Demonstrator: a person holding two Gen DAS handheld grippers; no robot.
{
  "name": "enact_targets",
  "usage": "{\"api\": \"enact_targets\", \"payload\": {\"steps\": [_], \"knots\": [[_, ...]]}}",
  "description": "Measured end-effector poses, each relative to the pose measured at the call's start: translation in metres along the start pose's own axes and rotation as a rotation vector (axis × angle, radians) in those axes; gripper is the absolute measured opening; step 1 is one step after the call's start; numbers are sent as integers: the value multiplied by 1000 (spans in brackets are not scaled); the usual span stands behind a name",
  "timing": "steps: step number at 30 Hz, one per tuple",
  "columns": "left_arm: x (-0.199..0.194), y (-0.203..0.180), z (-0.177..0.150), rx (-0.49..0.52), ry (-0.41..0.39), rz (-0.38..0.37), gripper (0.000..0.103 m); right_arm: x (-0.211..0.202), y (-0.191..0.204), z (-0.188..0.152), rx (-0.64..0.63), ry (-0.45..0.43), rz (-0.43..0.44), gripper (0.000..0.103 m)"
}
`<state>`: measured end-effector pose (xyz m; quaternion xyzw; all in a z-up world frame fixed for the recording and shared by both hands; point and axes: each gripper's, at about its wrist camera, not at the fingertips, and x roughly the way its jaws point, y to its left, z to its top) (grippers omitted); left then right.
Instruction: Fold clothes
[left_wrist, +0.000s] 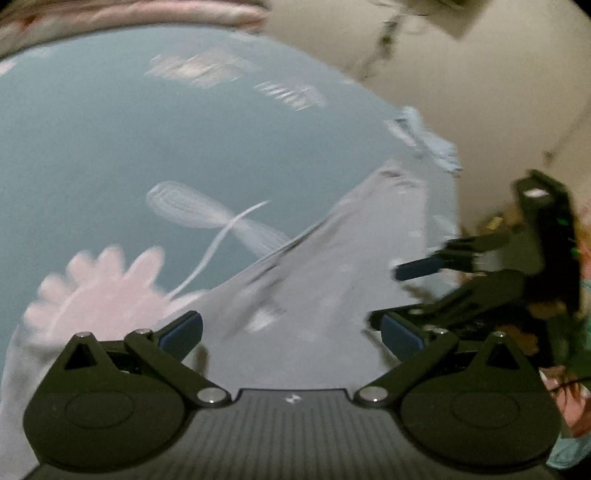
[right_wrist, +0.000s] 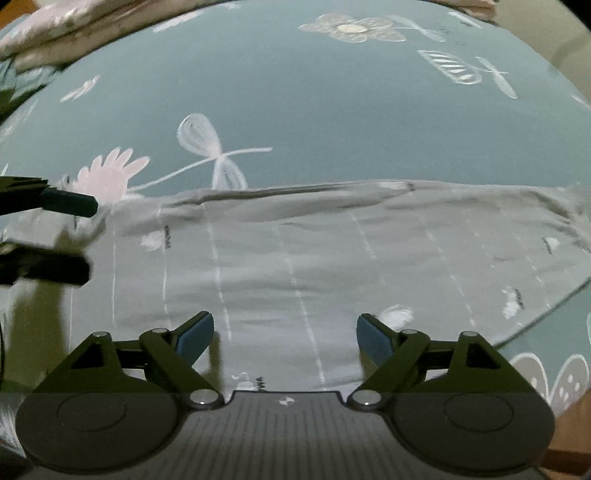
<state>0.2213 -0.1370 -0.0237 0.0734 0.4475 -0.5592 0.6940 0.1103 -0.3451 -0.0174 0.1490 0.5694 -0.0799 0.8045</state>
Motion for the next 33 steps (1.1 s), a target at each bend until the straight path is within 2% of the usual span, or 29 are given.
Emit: {"api": "enact_targets", "payload": {"steps": [3, 6, 11, 15, 18, 21, 24, 29, 33], "knots": [[19, -17, 11, 63, 14, -70, 102, -4, -14, -2, 72, -14, -42, 88], [47, -28, 20, 110, 36, -87, 102, -10, -31, -6, 153, -35, -72, 88], [82, -14, 26, 54, 88, -79, 102, -22, -50, -17, 222, -73, -111, 88], [77, -14, 30, 34, 87, -83, 102, -31, -69, -24, 259, -117, -154, 88], [70, -23, 29, 67, 85, -94, 102, -40, -99, -28, 323, -157, -183, 88], [71, -31, 27, 96, 107, -120, 102, -49, -141, -31, 424, -213, -182, 88], [78, -37, 23, 125, 131, -116, 102, -49, -183, -29, 497, -275, -146, 88], [83, -32, 17, 127, 165, -100, 102, -41, -252, -10, 494, -334, -103, 69], [84, -30, 18, 129, 175, -101, 102, -27, -283, 5, 433, -326, -136, 66]]}}
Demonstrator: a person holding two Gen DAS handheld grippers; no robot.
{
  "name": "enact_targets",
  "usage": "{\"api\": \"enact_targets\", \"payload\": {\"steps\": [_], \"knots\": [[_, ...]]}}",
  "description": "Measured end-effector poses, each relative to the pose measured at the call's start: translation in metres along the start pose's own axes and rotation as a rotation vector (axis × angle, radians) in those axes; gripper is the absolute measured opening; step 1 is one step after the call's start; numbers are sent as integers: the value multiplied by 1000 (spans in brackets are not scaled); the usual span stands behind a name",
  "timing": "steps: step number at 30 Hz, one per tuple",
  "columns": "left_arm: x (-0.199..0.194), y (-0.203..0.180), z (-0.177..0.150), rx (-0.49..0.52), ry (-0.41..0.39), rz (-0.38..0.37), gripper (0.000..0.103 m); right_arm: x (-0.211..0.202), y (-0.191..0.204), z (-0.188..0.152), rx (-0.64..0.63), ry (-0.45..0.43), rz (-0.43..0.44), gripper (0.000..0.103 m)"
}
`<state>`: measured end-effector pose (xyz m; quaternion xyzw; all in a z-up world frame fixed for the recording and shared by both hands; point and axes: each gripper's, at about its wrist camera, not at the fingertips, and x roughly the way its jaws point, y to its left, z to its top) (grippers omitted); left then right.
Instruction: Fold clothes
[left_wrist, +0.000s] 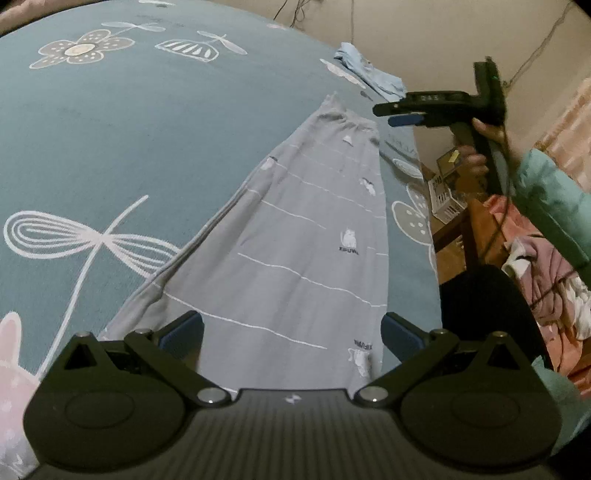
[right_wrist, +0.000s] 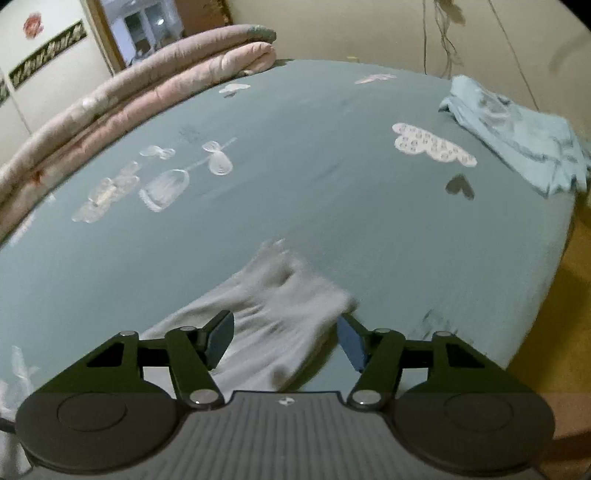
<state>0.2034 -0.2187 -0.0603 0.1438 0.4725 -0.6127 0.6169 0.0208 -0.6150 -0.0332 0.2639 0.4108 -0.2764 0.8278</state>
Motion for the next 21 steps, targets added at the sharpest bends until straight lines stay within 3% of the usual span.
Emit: {"api": "enact_targets", "payload": {"steps": [12, 21], "knots": [[1, 2, 5, 3, 26, -11, 102, 42, -29, 16, -174, 105, 111, 66], [7, 0, 12, 29, 50, -8, 102, 50, -57, 34, -103, 220, 355, 65]]}}
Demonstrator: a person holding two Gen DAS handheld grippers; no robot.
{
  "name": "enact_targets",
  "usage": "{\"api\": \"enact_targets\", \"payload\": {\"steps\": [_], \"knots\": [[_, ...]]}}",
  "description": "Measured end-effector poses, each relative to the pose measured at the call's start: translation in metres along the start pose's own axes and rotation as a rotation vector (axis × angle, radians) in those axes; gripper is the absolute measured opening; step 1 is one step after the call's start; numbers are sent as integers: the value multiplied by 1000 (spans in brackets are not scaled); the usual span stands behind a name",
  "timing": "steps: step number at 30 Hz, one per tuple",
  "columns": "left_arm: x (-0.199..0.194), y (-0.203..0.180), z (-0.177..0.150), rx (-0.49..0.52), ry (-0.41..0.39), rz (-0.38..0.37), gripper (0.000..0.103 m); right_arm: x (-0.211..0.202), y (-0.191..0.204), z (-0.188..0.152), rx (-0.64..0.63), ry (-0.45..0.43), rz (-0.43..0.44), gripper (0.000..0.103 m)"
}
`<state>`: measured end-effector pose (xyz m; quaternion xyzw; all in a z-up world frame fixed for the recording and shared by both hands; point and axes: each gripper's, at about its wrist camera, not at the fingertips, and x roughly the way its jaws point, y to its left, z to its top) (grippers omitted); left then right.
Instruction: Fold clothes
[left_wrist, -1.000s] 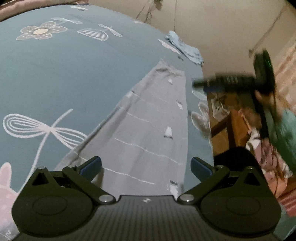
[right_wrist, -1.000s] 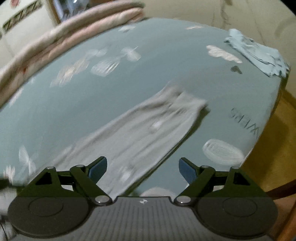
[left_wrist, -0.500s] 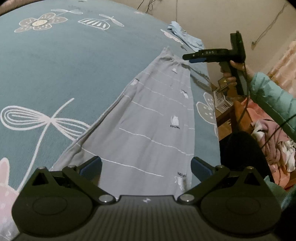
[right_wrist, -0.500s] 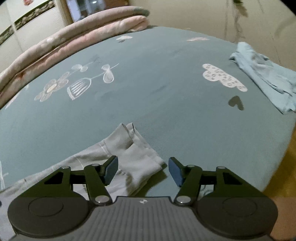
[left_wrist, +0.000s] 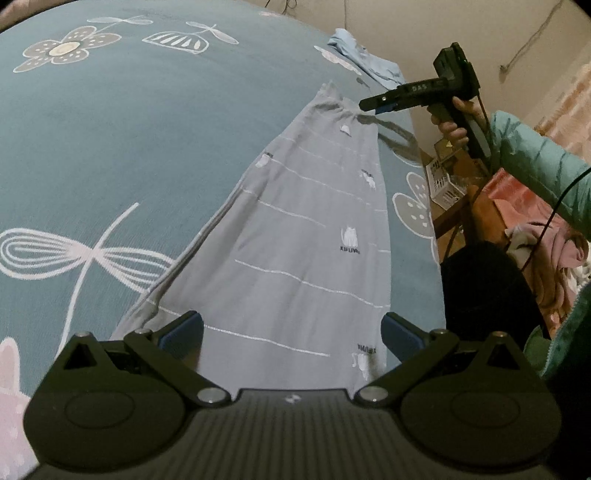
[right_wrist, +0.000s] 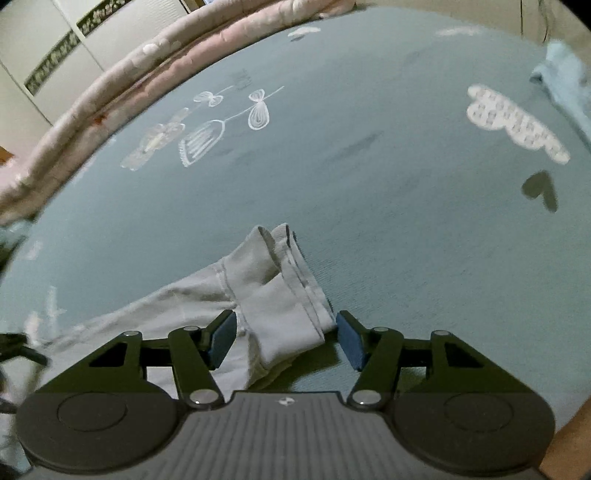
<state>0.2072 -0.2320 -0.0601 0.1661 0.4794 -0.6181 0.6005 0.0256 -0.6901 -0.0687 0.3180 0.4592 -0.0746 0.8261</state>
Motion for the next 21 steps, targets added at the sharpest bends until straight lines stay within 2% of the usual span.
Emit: {"api": "enact_targets", "payload": {"steps": [6, 9, 10, 11, 13, 21], "knots": [[2, 0, 2, 4, 2, 1, 102, 1, -45, 5, 175, 13, 214, 64], [2, 0, 3, 12, 9, 2, 102, 5, -41, 0, 173, -19, 233, 60], [2, 0, 3, 13, 9, 1, 102, 6, -38, -1, 159, -28, 226, 52], [1, 0, 3, 12, 8, -1, 102, 6, -34, -1, 134, -34, 190, 35], [1, 1, 2, 11, 3, -5, 102, 4, -28, -3, 110, -40, 113, 18], [-2, 1, -2, 24, -23, -10, 102, -7, 18, -5, 88, -82, -80, 15]]}}
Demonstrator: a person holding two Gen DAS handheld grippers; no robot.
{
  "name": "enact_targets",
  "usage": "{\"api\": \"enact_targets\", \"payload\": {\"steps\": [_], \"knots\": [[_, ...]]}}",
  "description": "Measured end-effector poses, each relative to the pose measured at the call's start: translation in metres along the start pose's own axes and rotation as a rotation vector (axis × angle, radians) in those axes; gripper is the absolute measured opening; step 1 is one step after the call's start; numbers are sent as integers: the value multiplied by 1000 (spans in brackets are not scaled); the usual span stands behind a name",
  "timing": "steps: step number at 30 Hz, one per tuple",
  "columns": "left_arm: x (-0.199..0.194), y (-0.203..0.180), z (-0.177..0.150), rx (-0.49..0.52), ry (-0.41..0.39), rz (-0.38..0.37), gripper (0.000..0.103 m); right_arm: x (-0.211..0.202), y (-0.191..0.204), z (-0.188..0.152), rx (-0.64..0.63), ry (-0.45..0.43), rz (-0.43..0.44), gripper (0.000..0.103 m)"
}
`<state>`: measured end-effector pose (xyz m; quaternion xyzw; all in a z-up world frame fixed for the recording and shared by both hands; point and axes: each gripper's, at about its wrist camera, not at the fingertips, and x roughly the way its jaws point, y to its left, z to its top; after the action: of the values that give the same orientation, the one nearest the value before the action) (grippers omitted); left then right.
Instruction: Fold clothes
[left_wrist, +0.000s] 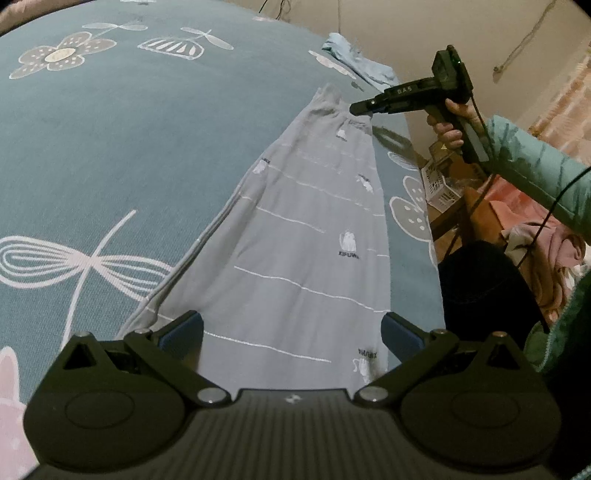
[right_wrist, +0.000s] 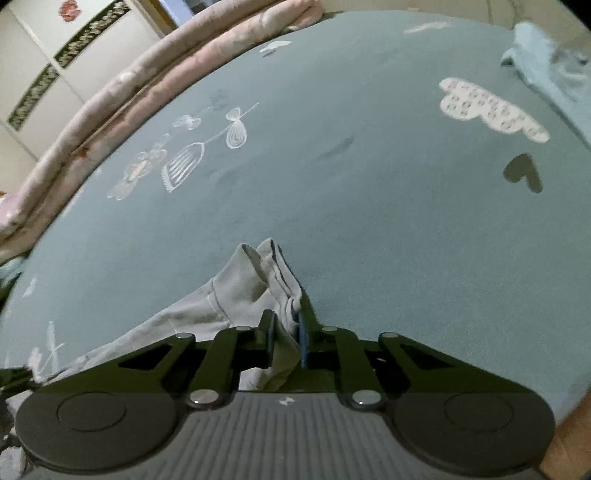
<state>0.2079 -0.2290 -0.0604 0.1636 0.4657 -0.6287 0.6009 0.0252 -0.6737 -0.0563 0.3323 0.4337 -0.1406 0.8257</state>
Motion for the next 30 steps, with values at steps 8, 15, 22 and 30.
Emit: {"api": "enact_targets", "payload": {"steps": [8, 15, 22, 30], "knots": [[-16, -2, -4, -32, -18, 6, 102, -36, 67, -6, -55, -17, -33, 15], [-61, -4, -29, -36, -103, 12, 102, -39, 145, -29, -165, 34, -31, 15], [-101, 1, -62, -70, -167, 56, 102, -22, 215, -69, -238, 131, 27, 15], [-130, 7, -89, -123, -222, 93, 102, 3, 275, -111, -285, 261, 131, 15]]}}
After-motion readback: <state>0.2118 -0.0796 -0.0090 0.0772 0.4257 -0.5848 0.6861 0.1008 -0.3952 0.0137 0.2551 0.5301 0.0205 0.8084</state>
